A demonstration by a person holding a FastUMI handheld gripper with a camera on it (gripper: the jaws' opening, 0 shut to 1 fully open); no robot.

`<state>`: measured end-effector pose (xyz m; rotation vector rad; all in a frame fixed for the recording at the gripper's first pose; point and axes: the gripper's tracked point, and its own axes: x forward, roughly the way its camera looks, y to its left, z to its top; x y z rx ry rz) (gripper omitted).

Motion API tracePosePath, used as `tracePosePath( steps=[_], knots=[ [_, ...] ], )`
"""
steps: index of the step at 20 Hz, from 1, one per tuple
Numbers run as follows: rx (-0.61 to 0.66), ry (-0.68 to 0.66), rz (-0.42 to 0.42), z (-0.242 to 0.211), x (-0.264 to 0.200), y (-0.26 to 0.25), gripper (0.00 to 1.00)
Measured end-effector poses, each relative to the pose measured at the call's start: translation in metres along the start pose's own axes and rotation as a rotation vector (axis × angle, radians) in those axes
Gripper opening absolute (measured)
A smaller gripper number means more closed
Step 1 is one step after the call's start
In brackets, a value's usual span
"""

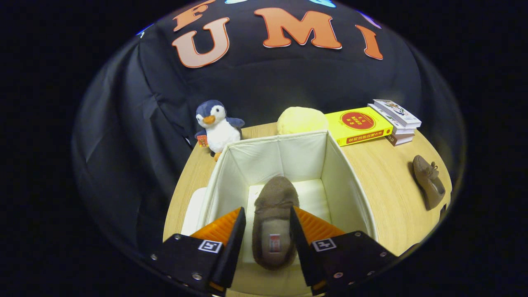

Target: Open the storage box then place both shoes into the box .Put the left shoe in first, then the right shoe, with the right side of both shoes facing outward in a uniform manner.

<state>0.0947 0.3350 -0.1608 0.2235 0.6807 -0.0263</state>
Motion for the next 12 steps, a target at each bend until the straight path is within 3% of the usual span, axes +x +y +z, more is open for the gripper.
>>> tracePosePath(
  steps=[4, 5, 12],
  knots=[
    [0.003, -0.038, 0.026, 0.015, -0.018, -0.019, 0.94],
    [0.003, -0.051, 0.031, 0.02, -0.024, -0.028, 0.97],
    [0.046, -0.14, -0.035, 0.052, -0.056, -0.143, 0.98]
  ],
)
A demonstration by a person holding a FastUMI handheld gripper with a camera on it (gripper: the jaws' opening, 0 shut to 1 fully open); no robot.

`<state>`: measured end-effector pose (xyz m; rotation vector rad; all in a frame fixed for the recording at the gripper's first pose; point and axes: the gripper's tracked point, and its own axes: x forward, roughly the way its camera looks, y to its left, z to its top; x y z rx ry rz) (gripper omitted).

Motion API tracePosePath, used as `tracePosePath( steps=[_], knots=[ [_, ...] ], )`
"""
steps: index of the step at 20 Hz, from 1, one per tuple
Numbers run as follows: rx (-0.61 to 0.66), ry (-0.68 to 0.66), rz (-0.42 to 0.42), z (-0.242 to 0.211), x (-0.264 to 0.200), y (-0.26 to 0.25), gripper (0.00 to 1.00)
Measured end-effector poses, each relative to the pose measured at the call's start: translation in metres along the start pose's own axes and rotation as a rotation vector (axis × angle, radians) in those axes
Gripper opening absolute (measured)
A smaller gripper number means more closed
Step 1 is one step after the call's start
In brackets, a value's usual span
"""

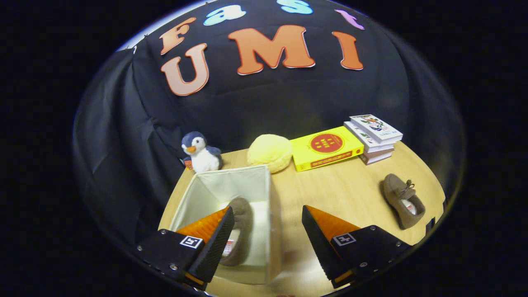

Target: Open the storage box then place both shoes into the box .Put the left shoe in first, then the right shoe, with the right side of both shoes facing outward in a uniform manner.

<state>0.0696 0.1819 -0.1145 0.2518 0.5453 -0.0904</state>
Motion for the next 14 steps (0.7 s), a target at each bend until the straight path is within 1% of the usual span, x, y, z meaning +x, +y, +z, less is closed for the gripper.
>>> tracePosePath(
  steps=[7, 12, 14],
  knots=[
    [0.033, -0.016, -0.173, 0.005, -0.011, -0.167, 0.99],
    [0.007, 0.004, -0.261, -0.013, -0.018, -0.265, 0.99],
    [-0.006, 0.022, -0.288, -0.022, -0.02, -0.296, 0.99]
  ],
)
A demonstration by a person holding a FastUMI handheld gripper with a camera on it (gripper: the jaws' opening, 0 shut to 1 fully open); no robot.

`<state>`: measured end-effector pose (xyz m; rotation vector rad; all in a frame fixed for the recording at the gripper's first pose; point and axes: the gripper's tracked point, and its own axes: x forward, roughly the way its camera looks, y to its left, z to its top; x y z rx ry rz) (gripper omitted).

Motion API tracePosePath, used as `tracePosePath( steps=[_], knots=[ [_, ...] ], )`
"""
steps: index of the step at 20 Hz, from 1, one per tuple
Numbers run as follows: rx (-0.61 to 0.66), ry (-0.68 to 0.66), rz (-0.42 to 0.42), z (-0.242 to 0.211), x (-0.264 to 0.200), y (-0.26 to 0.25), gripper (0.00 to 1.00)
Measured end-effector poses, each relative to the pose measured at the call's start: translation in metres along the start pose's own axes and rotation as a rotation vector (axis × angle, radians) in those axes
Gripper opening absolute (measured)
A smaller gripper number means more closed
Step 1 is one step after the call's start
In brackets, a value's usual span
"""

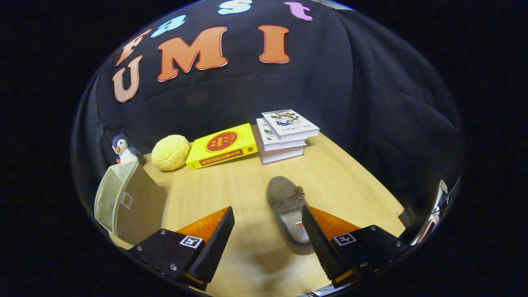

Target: Open the storage box then place both shoes into the box .Put the left shoe in first, then the right shoe, with the right side of both shoes facing outward in a uniform manner.

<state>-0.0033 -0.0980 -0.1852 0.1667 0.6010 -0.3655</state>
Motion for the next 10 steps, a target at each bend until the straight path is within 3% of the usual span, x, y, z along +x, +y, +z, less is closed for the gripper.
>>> tracePosePath(
  steps=[5, 7, 10],
  knots=[
    [-0.022, 0.044, -0.027, -0.02, 0.025, -0.053, 0.98],
    [-0.042, 0.067, -0.017, -0.027, 0.037, -0.061, 0.94],
    [-0.074, 0.087, 0.001, -0.036, 0.058, -0.065, 0.78]
  ],
)
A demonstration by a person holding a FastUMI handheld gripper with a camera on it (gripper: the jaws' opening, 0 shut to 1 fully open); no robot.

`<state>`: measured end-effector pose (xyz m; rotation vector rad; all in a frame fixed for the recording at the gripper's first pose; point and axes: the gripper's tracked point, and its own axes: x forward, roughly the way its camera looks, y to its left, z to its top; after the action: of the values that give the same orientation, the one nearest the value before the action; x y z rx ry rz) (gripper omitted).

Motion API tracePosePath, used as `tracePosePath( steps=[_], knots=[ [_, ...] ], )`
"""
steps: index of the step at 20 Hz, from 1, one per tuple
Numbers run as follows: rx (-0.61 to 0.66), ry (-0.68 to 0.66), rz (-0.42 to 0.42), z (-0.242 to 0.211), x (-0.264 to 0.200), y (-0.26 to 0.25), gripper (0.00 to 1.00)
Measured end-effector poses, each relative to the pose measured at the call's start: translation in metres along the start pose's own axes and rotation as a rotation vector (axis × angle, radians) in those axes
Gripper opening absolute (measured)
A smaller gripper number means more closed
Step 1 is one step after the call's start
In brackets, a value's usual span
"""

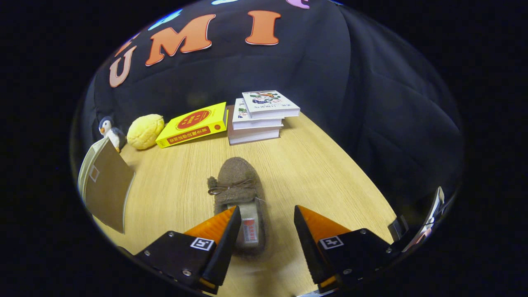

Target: Open the storage box then place both shoes into the box .Put the left shoe in first, then the right shoe, with the right side of both shoes facing outward in a uniform manner.

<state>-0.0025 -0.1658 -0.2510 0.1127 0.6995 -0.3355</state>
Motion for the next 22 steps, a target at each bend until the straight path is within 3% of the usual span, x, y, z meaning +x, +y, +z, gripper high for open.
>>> tracePosePath(
  steps=[7, 10, 12, 22],
  knots=[
    [-0.05, 0.066, 0.037, -0.014, 0.046, 0.01, 0.38],
    [-0.039, 0.067, 0.024, -0.012, 0.053, 0.008, 0.1],
    [-0.021, 0.066, 0.022, -0.012, 0.052, 0.01, 0.03],
    [0.096, -0.002, -0.014, 0.022, -0.021, 0.049, 0.0]
  ],
)
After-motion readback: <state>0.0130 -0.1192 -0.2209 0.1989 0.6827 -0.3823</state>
